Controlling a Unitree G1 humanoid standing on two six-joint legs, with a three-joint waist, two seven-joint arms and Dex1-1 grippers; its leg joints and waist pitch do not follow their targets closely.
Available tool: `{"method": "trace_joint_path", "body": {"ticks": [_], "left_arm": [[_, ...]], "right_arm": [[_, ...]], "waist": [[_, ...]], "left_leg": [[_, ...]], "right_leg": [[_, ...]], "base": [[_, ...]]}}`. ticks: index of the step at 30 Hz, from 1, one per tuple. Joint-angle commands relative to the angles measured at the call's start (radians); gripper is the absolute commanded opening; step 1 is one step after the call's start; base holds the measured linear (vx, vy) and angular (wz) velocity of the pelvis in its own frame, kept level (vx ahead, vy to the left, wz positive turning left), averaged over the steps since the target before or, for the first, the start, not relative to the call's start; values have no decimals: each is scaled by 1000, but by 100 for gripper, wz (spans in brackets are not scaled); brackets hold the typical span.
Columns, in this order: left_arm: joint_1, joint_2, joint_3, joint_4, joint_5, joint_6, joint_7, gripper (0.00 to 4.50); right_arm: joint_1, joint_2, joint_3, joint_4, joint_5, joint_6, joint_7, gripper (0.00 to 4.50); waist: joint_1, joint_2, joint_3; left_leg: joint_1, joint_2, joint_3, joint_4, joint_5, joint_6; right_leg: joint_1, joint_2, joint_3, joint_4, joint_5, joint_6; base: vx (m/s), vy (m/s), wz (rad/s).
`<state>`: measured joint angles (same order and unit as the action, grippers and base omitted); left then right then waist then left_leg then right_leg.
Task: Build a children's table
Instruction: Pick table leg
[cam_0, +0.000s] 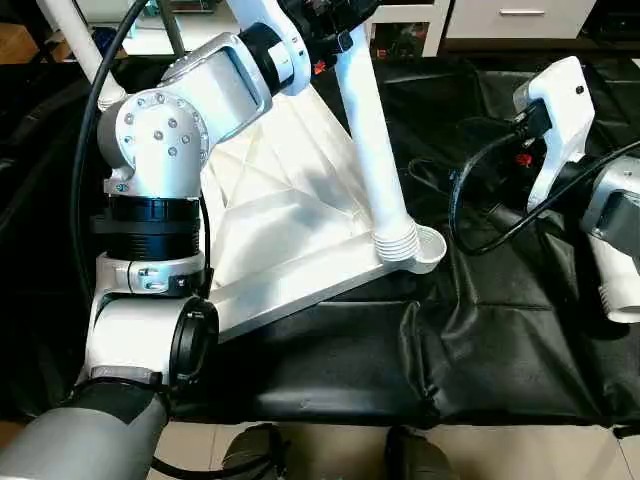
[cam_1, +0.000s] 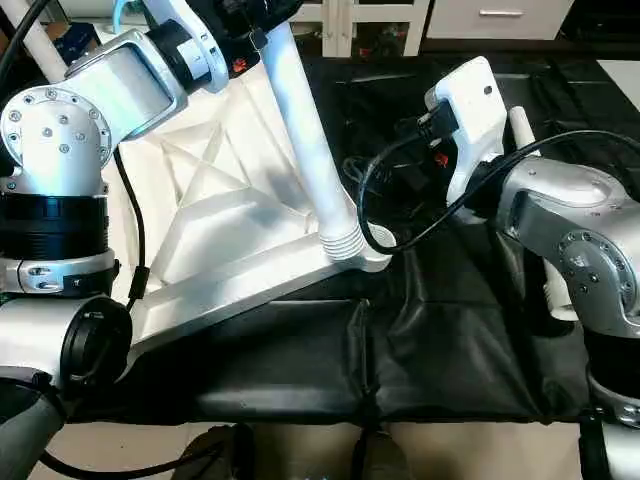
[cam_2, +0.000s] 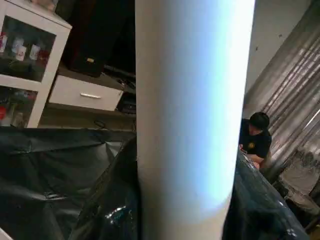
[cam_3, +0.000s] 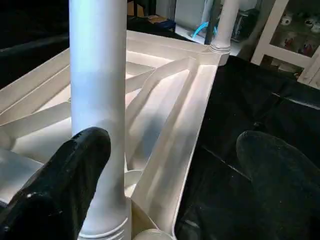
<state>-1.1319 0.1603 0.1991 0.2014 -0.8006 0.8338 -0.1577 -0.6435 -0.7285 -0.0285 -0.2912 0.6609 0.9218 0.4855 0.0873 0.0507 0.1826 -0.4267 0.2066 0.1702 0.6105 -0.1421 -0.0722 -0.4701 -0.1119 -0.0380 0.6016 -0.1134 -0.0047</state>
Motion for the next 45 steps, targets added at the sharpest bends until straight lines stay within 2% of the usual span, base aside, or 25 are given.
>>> {"method": "trace_joint_path", "body": {"ticks": [1,6,7,8,9,10,11,13,14,17,20,23,28,36,38,42,43,45], "left_arm": [[-12,8,4,-18,3,-8,9,165],[-12,8,4,-18,3,-8,9,165],[-18,-9,-2,-16,35,-33,33,165],[-24,-26,-18,-3,96,-91,59,165],[-24,-28,-21,0,106,-102,62,165],[-24,-33,-32,9,135,-132,70,165],[-21,-34,-37,12,143,-139,68,165],[-19,-34,-39,13,146,-141,69,165],[-19,-33,-39,13,147,-141,69,165],[-19,-32,-39,10,147,-139,71,165],[-22,-42,-35,7,164,-147,65,165],[-21,-40,-44,2,178,-150,52,165],[-17,-40,-58,-24,172,-135,42,165],[-12,-48,-70,-53,171,-110,18,165],[-6,-50,-81,-69,165,-96,11,165],[1,-53,-97,-86,165,-86,2,165],[3,-52,-100,-88,168,-84,-2,165],[3,-51,-100,-88,170,-85,-3,165]], "right_arm": [[-11,-7,0,-17,5,-12,-3,450],[-11,-7,0,-17,5,-12,-3,450],[-16,54,42,-24,-53,-52,-47,450],[-30,184,82,-40,-90,-88,-132,450],[-32,207,87,-43,-92,-92,-146,450],[-40,272,101,-54,-89,-97,-184,450],[-42,290,104,-60,-79,-94,-189,450],[-44,297,103,-62,-71,-90,-188,450],[-44,298,103,-62,-69,-89,-187,450],[-45,301,105,-63,-58,-82,-181,450],[-41,321,112,-63,-113,-85,-182,450],[-43,302,135,-46,-160,-88,-203,450],[-44,281,143,0,-193,-57,-238,450],[-53,305,147,34,-208,-46,-207,450],[-57,303,156,44,-201,-51,-187,421],[-62,307,161,55,-205,-50,-169,401],[-63,308,162,57,-207,-48,-164,385],[-64,308,162,57,-208,-46,-161,370]], "waist": [[-2,-35,-127],[-2,-35,-126],[-2,-33,-127],[-8,-34,-124],[-16,-36,-122],[-22,-36,-125],[-25,-36,-126],[-23,-34,-127],[-22,-32,-127],[-23,-28,-129],[-22,-30,-129],[-22,-31,-129],[-24,-34,-127],[-24,-32,-128],[-24,-31,-128],[-24,-31,-127],[-24,-35,-128],[-23,-33,-127]], "left_leg": [[18,-26,19,-46,-84,83],[18,-26,19,-47,-89,81],[18,-25,19,-46,-89,81],[13,-26,20,-45,-79,83],[5,-28,19,-47,-84,77],[13,-27,16,-51,-108,56],[18,-26,17,-51,-119,53],[22,-23,15,-54,-110,35],[25,-23,16,-54,-107,37],[24,-22,16,-53,-100,51],[22,-21,18,-51,-94,63],[19,-22,17,-52,-92,58],[16,-25,17,-52,-106,41],[16,-23,15,-52,-99,51],[17,-22,15,-52,-100,54],[17,-22,16,-52,-97,59],[17,-22,17,-51,-99,60],[17,-22,16,-52,-101,60]], "right_leg": [[89,12,7,-49,-215,-188],[90,13,7,-50,-219,-187],[89,12,7,-49,-217,-187],[78,12,4,-52,-224,-178],[83,10,3,-54,-240,-167],[85,10,-1,-57,-278,-148],[80,11,1,-59,-282,-144],[83,13,5,-51,-236,-150],[79,15,6,-51,-221,-155],[81,15,6,-47,-167,-181],[81,14,8,-45,-143,-201],[84,11,8,-45,-155,-196],[84,10,8,-47,-185,-176],[86,10,8,-44,-163,-182],[86,10,8,-44,-159,-188],[85,10,8,-44,-149,-199],[86,10,8,-45,-151,-200],[85,10,8,-45,-159,-199]], "base": [[0,0,0],[0,0,0],[0,0,0],[0,0,0],[0,0,0],[0,0,0],[0,0,0],[0,0,0],[0,0,0],[0,0,0],[0,0,0],[0,0,0],[0,0,0],[0,0,0],[0,0,0],[0,0,0],[0,0,0],[0,0,0]]}}
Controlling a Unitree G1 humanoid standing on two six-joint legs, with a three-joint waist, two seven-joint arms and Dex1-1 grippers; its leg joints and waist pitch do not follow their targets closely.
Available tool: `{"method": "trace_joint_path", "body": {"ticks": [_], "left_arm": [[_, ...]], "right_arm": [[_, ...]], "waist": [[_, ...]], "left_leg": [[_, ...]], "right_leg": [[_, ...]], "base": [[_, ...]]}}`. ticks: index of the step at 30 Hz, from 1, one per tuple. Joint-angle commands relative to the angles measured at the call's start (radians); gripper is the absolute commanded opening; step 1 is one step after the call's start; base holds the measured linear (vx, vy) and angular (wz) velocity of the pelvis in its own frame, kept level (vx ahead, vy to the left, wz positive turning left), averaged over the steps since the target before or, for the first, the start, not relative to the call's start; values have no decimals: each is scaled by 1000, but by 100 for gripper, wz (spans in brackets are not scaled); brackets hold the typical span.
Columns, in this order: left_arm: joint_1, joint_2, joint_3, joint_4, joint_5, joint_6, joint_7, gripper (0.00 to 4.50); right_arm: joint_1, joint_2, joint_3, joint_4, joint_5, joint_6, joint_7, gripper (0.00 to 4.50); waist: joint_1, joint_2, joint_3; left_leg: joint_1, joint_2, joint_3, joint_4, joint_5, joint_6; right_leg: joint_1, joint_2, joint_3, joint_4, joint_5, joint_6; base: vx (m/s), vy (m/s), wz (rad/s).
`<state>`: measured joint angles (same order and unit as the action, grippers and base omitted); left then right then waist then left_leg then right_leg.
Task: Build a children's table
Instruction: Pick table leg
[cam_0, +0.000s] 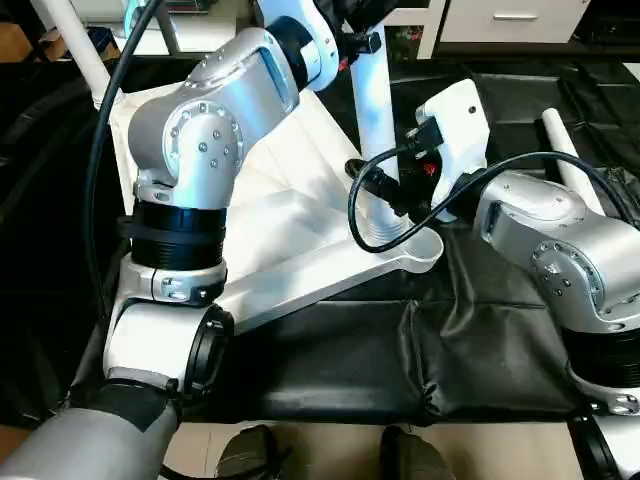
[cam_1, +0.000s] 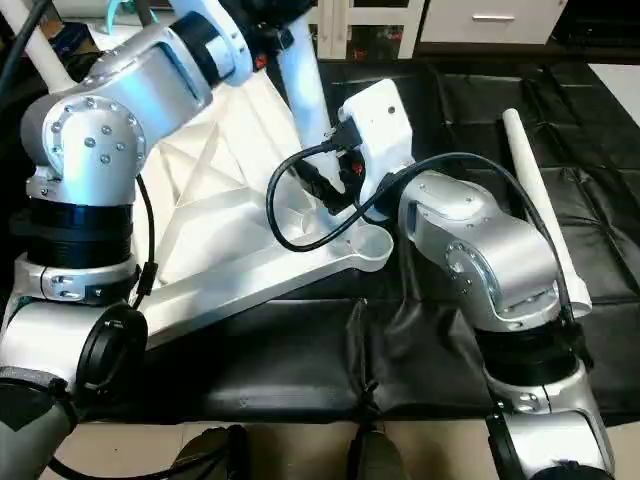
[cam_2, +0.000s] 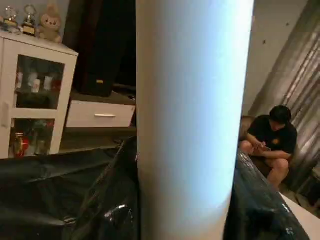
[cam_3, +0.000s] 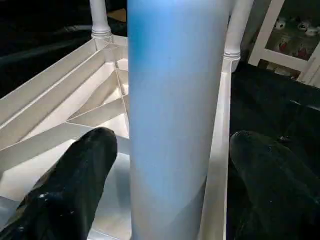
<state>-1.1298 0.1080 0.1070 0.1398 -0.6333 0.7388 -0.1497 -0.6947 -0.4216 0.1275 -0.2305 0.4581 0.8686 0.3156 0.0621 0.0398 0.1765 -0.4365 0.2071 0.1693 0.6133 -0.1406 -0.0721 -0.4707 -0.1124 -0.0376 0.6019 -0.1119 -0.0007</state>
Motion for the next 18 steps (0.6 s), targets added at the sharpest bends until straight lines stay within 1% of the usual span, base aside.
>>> {"method": "trace_joint_path", "body": {"ticks": [1,2,3,6,9,11,14,16,18], "left_arm": [[0,1,-6,-27,6,12,-14,165],[0,2,-6,-28,7,14,-16,165],[0,2,-7,-29,8,16,-17,165],[1,5,-12,-37,7,23,-29,165],[2,6,-18,-49,2,30,-39,165],[3,7,-21,-53,0,32,-45,165],[5,14,-34,-67,1,37,-63,165],[5,16,-36,-68,3,38,-70,165],[3,16,-37,-68,3,39,-79,165]], "right_arm": [[-13,2,6,-2,-7,11,18,364],[-14,1,7,-2,-8,13,22,364],[-13,-1,8,-2,-7,16,27,333],[-10,-10,11,-4,-2,29,47,320],[-7,-17,14,-5,8,47,67,286],[-6,-22,17,-6,11,56,72,281],[4,-35,22,-10,17,88,85,239],[7,-39,23,-12,16,99,92,232],[10,-40,22,-16,19,112,100,209]], "waist": [[2,-22,-122],[2,-22,-122],[2,-23,-120],[2,-22,-120],[2,-22,-120],[2,-22,-120],[3,-22,-121],[3,-23,-120],[3,-23,-120]], "left_leg": [[27,-22,18,-54,-103,58],[27,-22,17,-55,-102,58],[26,-23,17,-55,-106,57],[27,-23,17,-55,-106,55],[27,-21,16,-56,-105,55],[26,-22,17,-55,-105,57],[28,-21,16,-55,-98,58],[26,-22,17,-55,-103,58],[26,-22,17,-55,-106,55]], "right_leg": [[86,10,8,-45,-166,-198],[87,10,8,-45,-165,-198],[86,10,8,-46,-171,-195],[86,9,8,-46,-176,-192],[87,10,8,-45,-167,-197],[87,9,8,-46,-169,-199],[86,9,9,-45,-161,-205],[87,9,8,-46,-169,-202],[88,9,9,-46,-177,-199]], "base": [[0,0,0],[0,0,0],[0,0,0],[0,0,0],[0,0,0],[0,0,0],[0,0,0],[0,0,0],[0,0,0]]}}
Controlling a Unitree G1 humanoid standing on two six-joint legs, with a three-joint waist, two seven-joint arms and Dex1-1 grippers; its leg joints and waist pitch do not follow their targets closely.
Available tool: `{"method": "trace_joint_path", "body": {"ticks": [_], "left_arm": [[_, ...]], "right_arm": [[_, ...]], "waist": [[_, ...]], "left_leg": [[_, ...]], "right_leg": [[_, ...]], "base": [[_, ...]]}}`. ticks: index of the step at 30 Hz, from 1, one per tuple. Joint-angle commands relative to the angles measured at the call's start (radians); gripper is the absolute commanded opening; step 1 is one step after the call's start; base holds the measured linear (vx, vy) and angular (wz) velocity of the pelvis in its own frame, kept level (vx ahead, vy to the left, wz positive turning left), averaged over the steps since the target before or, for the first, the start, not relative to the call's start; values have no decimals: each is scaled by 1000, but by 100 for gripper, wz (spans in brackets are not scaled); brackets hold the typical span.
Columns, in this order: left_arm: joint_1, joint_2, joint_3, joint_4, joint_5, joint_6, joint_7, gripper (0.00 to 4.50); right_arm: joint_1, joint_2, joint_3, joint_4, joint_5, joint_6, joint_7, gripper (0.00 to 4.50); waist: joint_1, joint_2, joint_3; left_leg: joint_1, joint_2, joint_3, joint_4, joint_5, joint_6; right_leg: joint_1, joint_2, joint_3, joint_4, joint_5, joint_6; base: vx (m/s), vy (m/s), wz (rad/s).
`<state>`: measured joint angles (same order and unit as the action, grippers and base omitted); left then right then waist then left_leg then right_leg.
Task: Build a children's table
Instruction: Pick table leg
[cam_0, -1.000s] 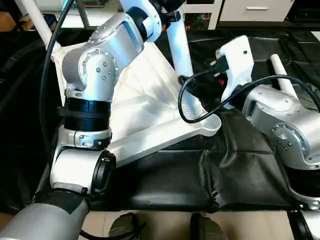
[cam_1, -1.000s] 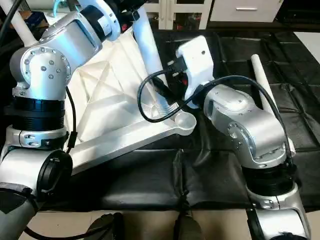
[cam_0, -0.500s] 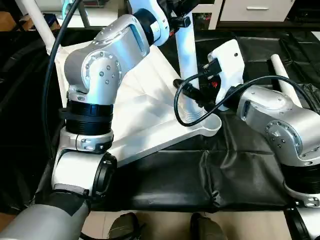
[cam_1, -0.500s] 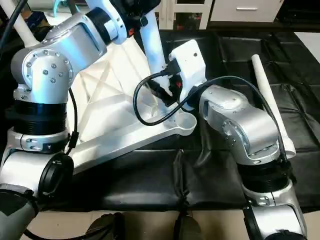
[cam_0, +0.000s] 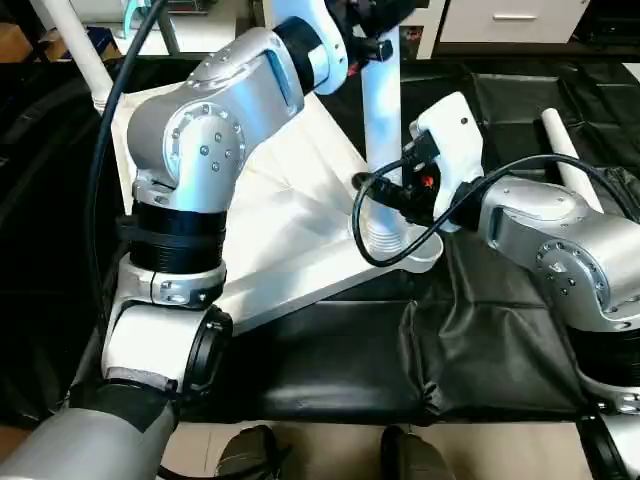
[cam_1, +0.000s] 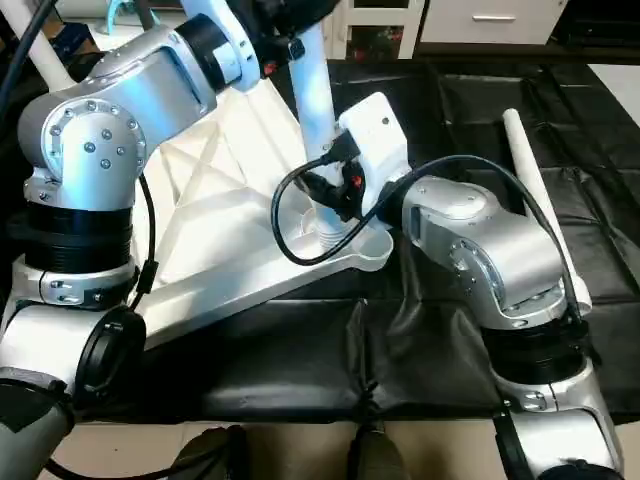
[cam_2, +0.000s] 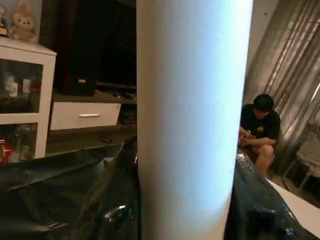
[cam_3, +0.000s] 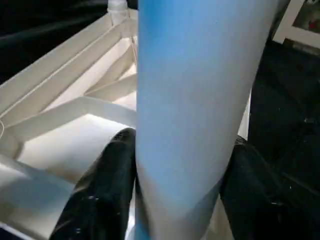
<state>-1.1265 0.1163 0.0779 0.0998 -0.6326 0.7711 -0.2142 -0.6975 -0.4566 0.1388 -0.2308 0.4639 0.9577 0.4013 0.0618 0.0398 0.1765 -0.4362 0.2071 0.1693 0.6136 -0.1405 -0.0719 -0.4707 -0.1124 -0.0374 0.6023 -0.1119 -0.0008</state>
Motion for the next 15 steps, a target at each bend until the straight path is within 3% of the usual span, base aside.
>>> {"method": "trace_joint_path", "body": {"ticks": [1,12,15], "left_arm": [[0,7,-8,-28,2,8,-20,165],[3,12,-21,-43,9,20,-49,165],[6,6,-1,-39,-7,17,-54,237]], "right_arm": [[14,-6,10,-17,12,27,18,196],[15,6,-12,-23,6,34,22,181],[15,16,-45,-25,21,28,21,181]], "waist": [[3,-20,-121],[4,-20,-125],[4,-20,-124]], "left_leg": [[27,-22,16,-55,-106,53],[27,-21,16,-53,-95,55],[27,-21,17,-54,-99,57]], "right_leg": [[87,8,8,-47,-179,-198],[89,9,8,-43,-152,-211],[88,9,9,-43,-156,-213]], "base": [[0,0,0],[0,0,0],[0,0,0]]}}
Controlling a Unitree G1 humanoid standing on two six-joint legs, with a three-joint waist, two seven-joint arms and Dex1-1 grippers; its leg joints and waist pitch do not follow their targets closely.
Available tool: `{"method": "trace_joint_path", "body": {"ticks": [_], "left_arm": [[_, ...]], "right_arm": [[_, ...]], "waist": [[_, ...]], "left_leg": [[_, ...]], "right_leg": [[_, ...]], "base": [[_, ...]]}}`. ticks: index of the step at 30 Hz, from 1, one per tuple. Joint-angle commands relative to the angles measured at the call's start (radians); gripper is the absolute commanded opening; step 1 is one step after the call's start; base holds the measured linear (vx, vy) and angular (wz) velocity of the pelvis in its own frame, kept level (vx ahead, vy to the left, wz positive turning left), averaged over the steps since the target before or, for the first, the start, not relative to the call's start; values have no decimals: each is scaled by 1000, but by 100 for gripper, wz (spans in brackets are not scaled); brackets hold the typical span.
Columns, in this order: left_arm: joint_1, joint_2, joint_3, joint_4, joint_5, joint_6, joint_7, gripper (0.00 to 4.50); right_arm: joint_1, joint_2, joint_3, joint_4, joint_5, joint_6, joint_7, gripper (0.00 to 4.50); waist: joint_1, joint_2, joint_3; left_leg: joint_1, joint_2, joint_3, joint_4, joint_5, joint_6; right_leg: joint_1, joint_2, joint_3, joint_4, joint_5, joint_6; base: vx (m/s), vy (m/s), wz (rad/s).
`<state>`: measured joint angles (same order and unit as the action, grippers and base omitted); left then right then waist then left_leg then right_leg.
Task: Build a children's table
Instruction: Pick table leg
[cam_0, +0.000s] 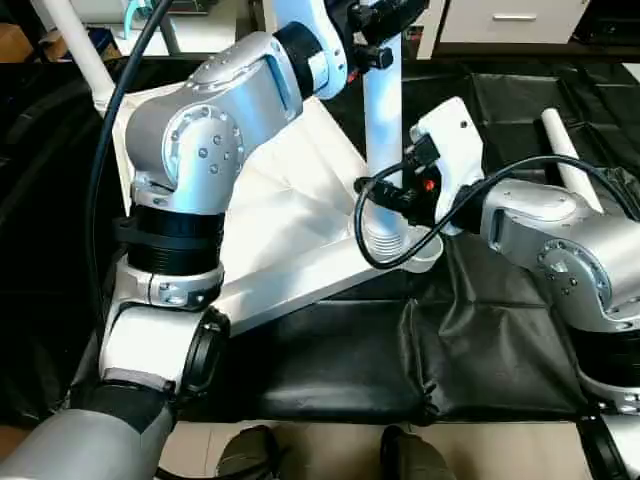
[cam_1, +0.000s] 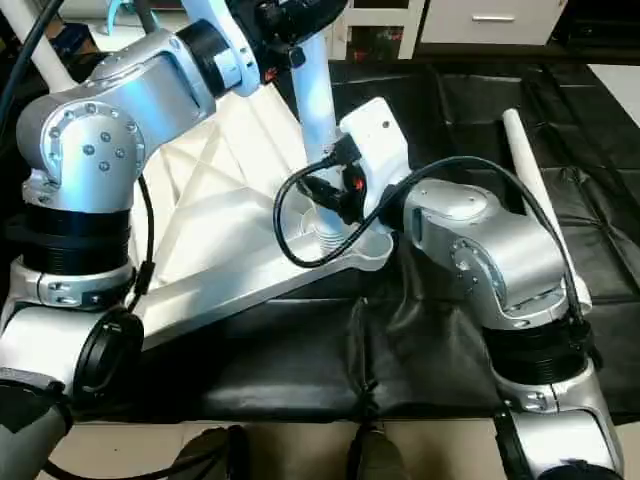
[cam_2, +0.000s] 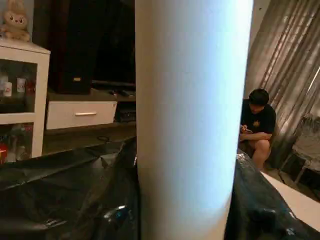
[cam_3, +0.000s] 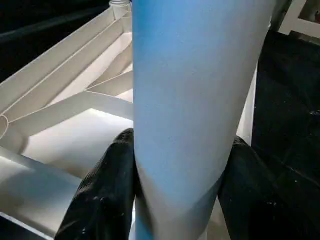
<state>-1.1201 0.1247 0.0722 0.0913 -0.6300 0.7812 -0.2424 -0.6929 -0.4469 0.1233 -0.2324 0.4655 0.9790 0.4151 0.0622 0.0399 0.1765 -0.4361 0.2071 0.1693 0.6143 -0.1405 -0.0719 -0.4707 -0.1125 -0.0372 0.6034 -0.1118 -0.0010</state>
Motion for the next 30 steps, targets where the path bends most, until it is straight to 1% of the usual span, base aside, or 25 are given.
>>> {"method": "trace_joint_path", "body": {"ticks": [1,2,4,5,6,8,9,11,12,13,14,15,16,18,19,20,21,22,24,25,26,27,28,29,30], "left_arm": [[0,-5,11,-29,-16,7,-26,237],[2,-6,32,-23,-23,-1,-16,244],[3,-3,75,-7,-40,-14,-2,254],[10,8,87,-2,-34,-31,-2,268],[20,16,104,2,-33,-49,-1,280],[44,34,134,-4,-42,-78,-21,286],[54,35,158,-14,-61,-87,-27,286],[67,32,211,-31,-99,-98,-18,286],[81,38,238,-52,-123,-91,-25,286],[99,50,256,-76,-143,-81,-42,286],[106,55,261,-86,-151,-76,-49,286],[134,80,266,-110,-157,-60,-70,286],[161,111,251,-121,-132,-48,-80,286],[180,136,236,-127,-110,-41,-80,286],[197,154,224,-128,-86,-40,-73,286],[216,169,215,-127,-61,-42,-63,286],[241,181,205,-132,-49,-43,-69,286],[275,191,193,-152,-57,-27,-91,286],[323,201,166,-198,-78,-8,-129,286],[351,207,150,-224,-91,4,-149,286],[368,211,139,-239,-101,12,-163,286],[377,213,133,-245,-103,14,-172,286],[393,218,123,-256,-107,16,-187,286],[409,223,111,-265,-109,17,-203,286],[432,231,96,-278,-116,26,-226,286]], "right_arm": [[11,7,-36,-24,23,4,7,181],[9,9,-56,-24,37,1,12,181],[4,6,-96,-24,61,-13,27,181],[1,6,-125,-24,82,-14,35,181],[-2,4,-155,-23,100,-17,43,181],[-8,1,-205,-19,130,-15,52,181],[-8,-4,-227,-14,138,-16,54,181],[-6,-13,-263,-1,148,-11,58,181],[-8,-10,-298,13,166,-8,51,181],[-11,-9,-333,26,189,-1,52,181],[-12,-9,-346,30,199,2,52,181],[-13,-13,-385,42,244,14,73,181],[-9,-23,-416,47,294,24,115,181],[-7,-31,-445,52,341,51,139,181],[-10,-38,-477,62,397,94,156,181],[-15,-46,-515,74,466,145,174,180],[-15,-57,-561,89,555,203,205,180],[-8,-71,-604,105,651,250,247,180],[1,-80,-643,131,756,284,274,180],[1,-77,-661,150,810,297,270,180],[1,-74,-672,162,844,304,265,180],[0,-73,-676,167,855,305,264,180],[0,-72,-682,175,874,308,262,180],[0,-72,-689,184,894,312,260,180],[-2,-75,-703,202,931,324,255,180]], "waist": [[4,-20,-125],[4,-17,-126],[4,-19,-126],[5,-15,-125],[4,-19,-123],[4,-18,-121],[2,-22,-120],[1,-20,-119],[0,-20,-119],[-1,-22,-117],[0,-21,-117],[0,-20,-117],[-3,-21,-112],[-4,-19,-110],[-4,-20,-109],[-3,-19,-109],[-5,-20,-107],[-2,-19,-106],[-1,-20,-107],[0,-20,-108],[-1,-19,-107],[-1,-20,-105],[-1,-21,-102],[-1,-22,-99],[-2,-22,-98]], "left_leg": [[27,-21,17,-54,-100,58],[28,-21,17,-54,-97,60],[27,-22,17,-53,-101,64],[27,-22,17,-53,-103,64],[27,-22,18,-53,-119,66],[27,-23,17,-55,-127,68],[26,-23,17,-56,-126,66],[27,-23,17,-56,-129,61],[30,-23,18,-55,-133,59],[30,-23,18,-55,-134,62],[29,-22,17,-56,-136,63],[31,-22,18,-55,-140,63],[31,-22,18,-57,-155,69],[34,-21,17,-59,-163,67],[33,-20,16,-59,-163,65],[36,-19,16,-59,-160,64],[38,-20,16,-60,-165,69],[37,-20,15,-61,-170,69],[34,-17,13,-62,-160,67],[34,-17,14,-62,-156,68],[34,-17,14,-62,-152,68],[34,-17,16,-63,-164,65],[35,-17,16,-64,-178,55],[32,-16,14,-67,-189,42],[33,-17,15,-68,-198,36]], "right_leg": [[88,8,8,-45,-155,-214],[88,9,8,-43,-148,-220],[91,9,8,-43,-142,-225],[89,8,8,-44,-143,-226],[88,10,8,-47,-161,-221],[89,10,7,-50,-184,-213],[88,10,7,-50,-188,-210],[86,10,6,-50,-205,-207],[84,12,6,-52,-214,-205],[83,10,7,-52,-219,-210],[84,9,6,-50,-224,-210],[81,10,5,-52,-239,-207],[80,11,5,-55,-258,-198],[77,13,4,-57,-279,-177],[77,13,4,-57,-285,-172],[74,13,5,-58,-284,-166],[74,15,5,-60,-286,-169],[75,12,4,-60,-297,-168],[77,9,3,-59,-290,-173],[76,7,4,-59,-285,-177],[73,7,4,-58,-286,-182],[69,8,3,-61,-302,-185],[67,7,3,-65,-328,-178],[69,5,2,-66,-353,-168],[67,6,2,-68,-368,-160]], "base": [[0,0,0],[0,0,0],[0,0,0],[0,0,0],[0,0,0],[0,0,0],[0,0,0],[0,0,0],[0,0,0],[0,0,0],[0,0,0],[0,0,0],[0,0,0],[0,0,0],[0,0,0],[0,0,0],[0,0,0],[0,0,0],[0,0,0],[0,0,0],[0,0,0],[0,0,0],[0,0,0],[0,0,0],[0,0,0]]}}
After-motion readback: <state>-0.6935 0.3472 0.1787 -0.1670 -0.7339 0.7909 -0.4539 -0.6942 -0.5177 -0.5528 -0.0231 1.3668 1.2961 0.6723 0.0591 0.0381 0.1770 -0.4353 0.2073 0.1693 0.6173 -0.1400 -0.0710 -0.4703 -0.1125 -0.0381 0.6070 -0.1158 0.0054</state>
